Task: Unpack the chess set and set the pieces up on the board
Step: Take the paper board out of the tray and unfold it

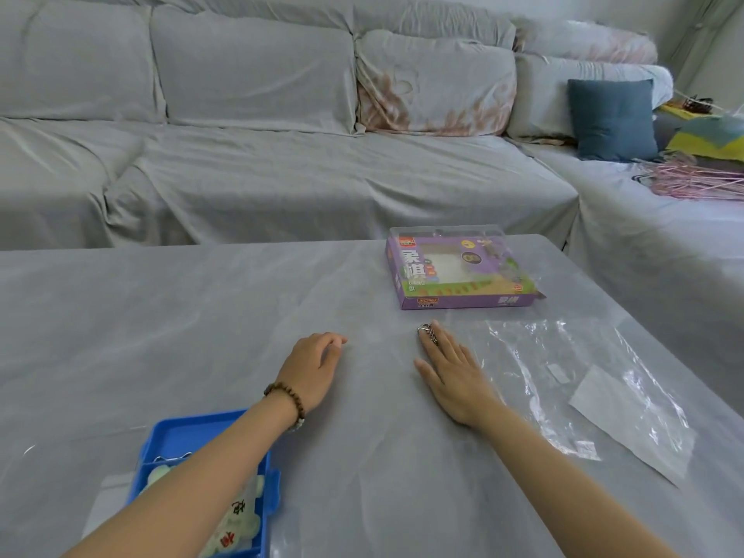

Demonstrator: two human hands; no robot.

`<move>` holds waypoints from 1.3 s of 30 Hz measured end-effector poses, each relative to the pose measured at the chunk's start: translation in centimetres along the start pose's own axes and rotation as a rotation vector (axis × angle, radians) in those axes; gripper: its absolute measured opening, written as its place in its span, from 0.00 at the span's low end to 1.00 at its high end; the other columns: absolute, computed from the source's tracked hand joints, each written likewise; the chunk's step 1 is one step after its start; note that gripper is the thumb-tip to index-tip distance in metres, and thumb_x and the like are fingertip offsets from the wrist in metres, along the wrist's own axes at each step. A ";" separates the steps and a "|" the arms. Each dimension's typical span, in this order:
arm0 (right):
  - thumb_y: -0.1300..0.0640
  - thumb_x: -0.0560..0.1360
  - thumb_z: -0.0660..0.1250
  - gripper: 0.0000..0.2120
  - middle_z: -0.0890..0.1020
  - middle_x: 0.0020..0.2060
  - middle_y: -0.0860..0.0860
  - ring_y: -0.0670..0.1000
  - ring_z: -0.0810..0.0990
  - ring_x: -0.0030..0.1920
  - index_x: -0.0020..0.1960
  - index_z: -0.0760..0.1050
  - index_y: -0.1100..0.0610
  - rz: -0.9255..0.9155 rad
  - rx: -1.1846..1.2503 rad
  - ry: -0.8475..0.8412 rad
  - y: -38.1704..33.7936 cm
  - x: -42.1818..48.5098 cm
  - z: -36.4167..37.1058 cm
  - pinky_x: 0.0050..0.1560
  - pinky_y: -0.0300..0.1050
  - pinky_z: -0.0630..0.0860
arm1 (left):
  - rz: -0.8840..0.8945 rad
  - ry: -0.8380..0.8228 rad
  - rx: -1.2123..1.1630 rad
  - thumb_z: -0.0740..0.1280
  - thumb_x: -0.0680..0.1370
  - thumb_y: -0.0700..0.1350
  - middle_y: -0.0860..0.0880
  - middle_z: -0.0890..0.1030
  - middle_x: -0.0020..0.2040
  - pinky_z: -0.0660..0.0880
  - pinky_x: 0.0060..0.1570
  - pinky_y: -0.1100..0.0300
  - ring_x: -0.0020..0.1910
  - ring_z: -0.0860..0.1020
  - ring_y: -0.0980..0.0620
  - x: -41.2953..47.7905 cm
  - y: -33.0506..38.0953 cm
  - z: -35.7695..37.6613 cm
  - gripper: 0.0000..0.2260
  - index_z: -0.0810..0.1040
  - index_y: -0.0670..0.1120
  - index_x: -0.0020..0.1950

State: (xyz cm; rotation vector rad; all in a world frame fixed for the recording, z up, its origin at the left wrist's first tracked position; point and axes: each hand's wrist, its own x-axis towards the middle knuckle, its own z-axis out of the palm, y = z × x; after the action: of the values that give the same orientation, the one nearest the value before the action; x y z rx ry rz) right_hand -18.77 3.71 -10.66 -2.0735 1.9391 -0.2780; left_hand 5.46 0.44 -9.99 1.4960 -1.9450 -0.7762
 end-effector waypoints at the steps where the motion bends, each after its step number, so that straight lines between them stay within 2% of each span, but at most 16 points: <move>1: 0.43 0.81 0.46 0.28 0.40 0.76 0.45 0.46 0.40 0.76 0.77 0.41 0.49 0.015 -0.044 -0.036 -0.1 0.2 0.1 0.74 0.45 0.40 | 0.000 0.002 0.015 0.52 0.82 0.47 0.52 0.75 0.60 0.62 0.60 0.65 0.64 0.68 0.53 -0.2 -0.2 -0.2 0.15 0.75 0.48 0.61; 7: 0.41 0.80 0.44 0.29 0.35 0.75 0.49 0.49 0.39 0.76 0.77 0.40 0.51 0.081 -0.078 -0.080 -1.1 3.2 0.1 0.74 0.47 0.39 | -0.006 0.053 0.083 0.51 0.82 0.46 0.51 0.75 0.61 0.60 0.60 0.66 0.65 0.66 0.54 -1.4 -1.3 -3.0 0.15 0.75 0.48 0.61; 11: 0.41 0.80 0.45 0.27 0.36 0.75 0.49 0.52 0.40 0.76 0.76 0.44 0.47 0.110 -0.048 0.013 -2.1 2.3 0.4 0.74 0.49 0.41 | -0.015 0.112 0.093 0.51 0.82 0.46 0.50 0.74 0.62 0.60 0.62 0.63 0.66 0.66 0.52 -3.4 -2.5 -6.7 0.15 0.74 0.48 0.62; 13: 0.43 0.80 0.48 0.27 0.37 0.76 0.50 0.51 0.38 0.76 0.76 0.44 0.47 0.093 -0.021 0.028 -3.8 0.9 0.8 0.74 0.49 0.40 | -0.041 0.142 0.083 0.51 0.82 0.46 0.50 0.74 0.62 0.60 0.63 0.62 0.66 0.66 0.52 -5.2 -3.9 -9.0 0.15 0.73 0.47 0.63; 15: 0.44 0.81 0.51 0.28 0.38 0.76 0.49 0.49 0.38 0.76 0.77 0.45 0.49 0.026 0.030 -0.038 -6.4 -0.9 1.4 0.73 0.47 0.39 | -0.081 0.157 0.075 0.50 0.82 0.47 0.49 0.73 0.64 0.61 0.64 0.60 0.66 0.66 0.51 -7.6 -5.8 -10.9 0.16 0.72 0.48 0.64; 17: 0.47 0.81 0.52 0.26 0.43 0.76 0.48 0.48 0.41 0.76 0.76 0.50 0.50 -0.091 0.117 -0.066 -9.7 -2.7 2.2 0.73 0.44 0.40 | -0.124 0.174 0.063 0.49 0.82 0.48 0.49 0.73 0.65 0.59 0.65 0.61 0.67 0.66 0.51 -10.3 -7.6 -12.3 0.17 0.71 0.48 0.66; 20: 0.49 0.80 0.56 0.21 0.59 0.73 0.46 0.46 0.54 0.74 0.73 0.62 0.51 -0.210 0.341 -0.049 -15.2 -5.7 2.4 0.72 0.37 0.50 | -0.145 0.186 0.037 0.47 0.81 0.54 0.49 0.71 0.67 0.57 0.64 0.63 0.68 0.64 0.53 -14.2 -8.6 -13.3 0.20 0.70 0.48 0.67; 22: 0.48 0.80 0.57 0.19 0.68 0.65 0.41 0.41 0.61 0.70 0.69 0.67 0.50 -0.257 0.453 -0.112 -18.2 -7.8 2.3 0.65 0.25 0.54 | -0.113 0.177 0.020 0.42 0.77 0.66 0.54 0.69 0.66 0.57 0.64 0.63 0.66 0.62 0.59 -16.7 -8.6 -13.6 0.31 0.69 0.50 0.68; 23: 0.47 0.79 0.58 0.18 0.69 0.63 0.39 0.38 0.62 0.67 0.67 0.69 0.50 -0.279 0.458 -0.159 -19.4 -8.7 2.4 0.63 0.24 0.54 | -0.102 0.158 0.018 0.38 0.72 0.71 0.57 0.68 0.66 0.56 0.65 0.63 0.66 0.60 0.61 -17.8 -8.7 -13.5 0.37 0.68 0.53 0.68; 25: 0.44 0.78 0.58 0.19 0.69 0.65 0.39 0.35 0.60 0.66 0.66 0.71 0.48 -0.312 0.406 -0.228 -20.9 -10.0 2.9 0.66 0.31 0.55 | -0.102 0.097 0.058 0.33 0.66 0.75 0.60 0.63 0.67 0.52 0.67 0.63 0.69 0.56 0.61 -19.7 -9.0 -13.1 0.42 0.65 0.57 0.69; 28: 0.45 0.79 0.57 0.18 0.73 0.66 0.44 0.42 0.66 0.67 0.65 0.72 0.50 -0.310 0.353 -0.225 -22.3 -10.2 3.2 0.69 0.40 0.61 | -0.126 0.043 0.150 0.29 0.65 0.74 0.57 0.62 0.72 0.48 0.70 0.61 0.74 0.55 0.55 -20.9 -9.2 -12.4 0.45 0.60 0.56 0.73; 30: 0.48 0.81 0.55 0.19 0.75 0.64 0.48 0.47 0.71 0.64 0.66 0.73 0.55 -0.251 0.362 -0.224 -23.6 -9.5 3.1 0.66 0.42 0.67 | -0.164 0.068 0.153 0.30 0.68 0.71 0.54 0.62 0.73 0.48 0.72 0.58 0.74 0.55 0.54 -20.8 -8.8 -12.1 0.42 0.57 0.54 0.74; 34: 0.53 0.81 0.54 0.19 0.78 0.58 0.61 0.60 0.76 0.57 0.60 0.73 0.66 -0.102 0.368 -0.369 -26.5 -6.4 3.3 0.59 0.52 0.71 | -0.207 0.072 0.203 0.40 0.80 0.56 0.53 0.61 0.74 0.47 0.72 0.59 0.74 0.54 0.55 -20.5 -8.7 -11.8 0.24 0.56 0.52 0.75; 35: 0.54 0.80 0.56 0.17 0.79 0.56 0.62 0.59 0.78 0.53 0.58 0.74 0.66 -0.092 0.373 -0.407 -27.1 -5.6 3.5 0.57 0.51 0.72 | -0.210 0.076 0.206 0.41 0.81 0.55 0.54 0.61 0.74 0.47 0.72 0.60 0.74 0.54 0.56 -20.5 -8.8 -11.7 0.23 0.56 0.52 0.75; 37: 0.56 0.78 0.62 0.13 0.81 0.53 0.60 0.51 0.77 0.46 0.55 0.78 0.63 -0.085 0.363 -0.458 -28.1 -4.5 3.7 0.51 0.45 0.74 | -0.210 0.081 0.222 0.42 0.81 0.53 0.54 0.60 0.74 0.47 0.71 0.61 0.74 0.54 0.56 -20.4 -8.9 -11.6 0.22 0.55 0.52 0.75; 39: 0.55 0.77 0.64 0.14 0.81 0.48 0.60 0.48 0.75 0.41 0.54 0.79 0.65 -0.051 0.326 -0.483 -28.7 -3.6 3.8 0.44 0.41 0.72 | -0.208 0.079 0.231 0.43 0.82 0.53 0.54 0.59 0.75 0.46 0.71 0.61 0.74 0.53 0.56 -20.3 -9.1 -11.6 0.22 0.55 0.52 0.75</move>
State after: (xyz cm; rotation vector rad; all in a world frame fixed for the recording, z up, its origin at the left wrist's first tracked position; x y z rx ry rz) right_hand 9.19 9.10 -4.32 -1.7754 1.4496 -0.0825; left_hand 24.25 17.06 -10.52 1.8611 -1.8911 -0.5824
